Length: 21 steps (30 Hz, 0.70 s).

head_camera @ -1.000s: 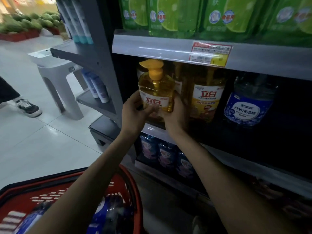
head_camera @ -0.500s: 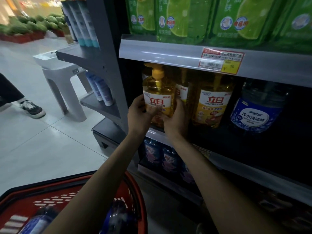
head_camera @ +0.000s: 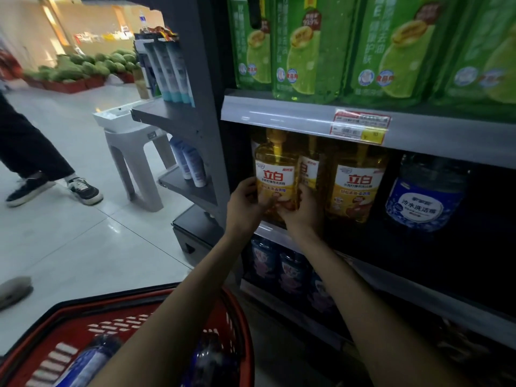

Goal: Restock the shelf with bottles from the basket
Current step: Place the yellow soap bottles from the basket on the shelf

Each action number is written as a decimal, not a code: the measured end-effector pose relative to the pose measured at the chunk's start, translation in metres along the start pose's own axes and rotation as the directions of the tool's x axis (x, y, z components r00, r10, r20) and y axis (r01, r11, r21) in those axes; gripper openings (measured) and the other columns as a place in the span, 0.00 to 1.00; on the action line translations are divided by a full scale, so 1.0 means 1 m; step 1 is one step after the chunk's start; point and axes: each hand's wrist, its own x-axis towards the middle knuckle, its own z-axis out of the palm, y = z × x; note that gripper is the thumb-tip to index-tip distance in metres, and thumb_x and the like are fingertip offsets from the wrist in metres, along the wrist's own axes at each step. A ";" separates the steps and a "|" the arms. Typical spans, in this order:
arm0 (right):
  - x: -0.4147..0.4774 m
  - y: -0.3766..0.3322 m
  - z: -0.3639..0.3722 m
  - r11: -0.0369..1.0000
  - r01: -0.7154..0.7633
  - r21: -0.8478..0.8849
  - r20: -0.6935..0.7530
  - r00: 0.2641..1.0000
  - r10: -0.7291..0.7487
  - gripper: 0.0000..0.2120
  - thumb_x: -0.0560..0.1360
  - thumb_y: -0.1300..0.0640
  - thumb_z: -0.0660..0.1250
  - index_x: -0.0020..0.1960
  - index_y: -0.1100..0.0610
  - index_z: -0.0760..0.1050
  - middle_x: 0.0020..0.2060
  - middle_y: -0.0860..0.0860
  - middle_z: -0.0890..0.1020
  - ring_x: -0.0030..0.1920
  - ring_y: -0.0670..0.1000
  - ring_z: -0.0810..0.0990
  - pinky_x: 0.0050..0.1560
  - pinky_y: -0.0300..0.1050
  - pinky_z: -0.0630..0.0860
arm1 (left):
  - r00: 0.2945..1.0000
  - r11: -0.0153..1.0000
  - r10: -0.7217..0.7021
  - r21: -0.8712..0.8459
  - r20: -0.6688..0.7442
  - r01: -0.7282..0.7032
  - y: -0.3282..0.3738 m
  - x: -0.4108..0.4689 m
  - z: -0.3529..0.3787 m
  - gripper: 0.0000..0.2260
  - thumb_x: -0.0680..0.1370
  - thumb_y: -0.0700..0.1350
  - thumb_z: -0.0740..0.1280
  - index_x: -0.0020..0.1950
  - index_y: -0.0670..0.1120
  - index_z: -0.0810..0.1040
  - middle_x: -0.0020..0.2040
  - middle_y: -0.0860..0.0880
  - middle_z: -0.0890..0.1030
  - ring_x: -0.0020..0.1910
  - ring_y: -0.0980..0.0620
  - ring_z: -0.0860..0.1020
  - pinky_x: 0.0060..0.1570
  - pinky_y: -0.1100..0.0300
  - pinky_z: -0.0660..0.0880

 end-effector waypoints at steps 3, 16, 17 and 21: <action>-0.013 -0.002 -0.010 0.998 0.036 -0.053 0.036 0.999 -0.034 0.29 0.74 0.60 0.75 0.73 0.54 0.71 0.68 0.52 0.77 0.69 0.56 0.75 0.68 0.57 0.75 | 1.000 0.994 -0.004 0.107 0.018 0.002 0.009 -0.025 -0.016 0.35 0.66 0.62 0.78 0.70 0.51 0.76 0.62 0.52 0.83 0.60 0.54 0.82 0.59 0.49 0.81; -0.103 -0.009 -0.058 0.830 0.405 -0.384 0.357 0.894 -0.271 0.42 0.74 0.42 0.73 0.81 0.48 0.56 0.79 0.48 0.57 0.77 0.55 0.62 0.72 0.56 0.69 | 0.956 0.625 0.168 0.724 0.239 -0.290 0.038 -0.139 -0.102 0.34 0.77 0.67 0.62 0.80 0.55 0.65 0.79 0.48 0.68 0.75 0.46 0.69 0.67 0.46 0.74; -0.111 -0.010 -0.059 0.827 0.415 -0.379 0.387 0.883 -0.265 0.43 0.74 0.41 0.73 0.81 0.47 0.55 0.79 0.47 0.55 0.77 0.55 0.61 0.73 0.56 0.68 | 0.955 0.600 0.159 0.744 0.249 -0.294 0.036 -0.150 -0.109 0.36 0.75 0.69 0.59 0.80 0.55 0.65 0.79 0.48 0.67 0.76 0.45 0.68 0.69 0.45 0.73; -0.140 -0.014 -0.052 0.788 0.454 -0.416 0.509 0.834 -0.212 0.46 0.71 0.31 0.67 0.82 0.46 0.52 0.81 0.49 0.51 0.79 0.58 0.56 0.75 0.61 0.65 | 0.959 0.534 0.133 0.797 0.249 -0.281 0.018 -0.189 -0.141 0.33 0.76 0.68 0.60 0.80 0.59 0.64 0.81 0.49 0.64 0.80 0.44 0.62 0.74 0.40 0.66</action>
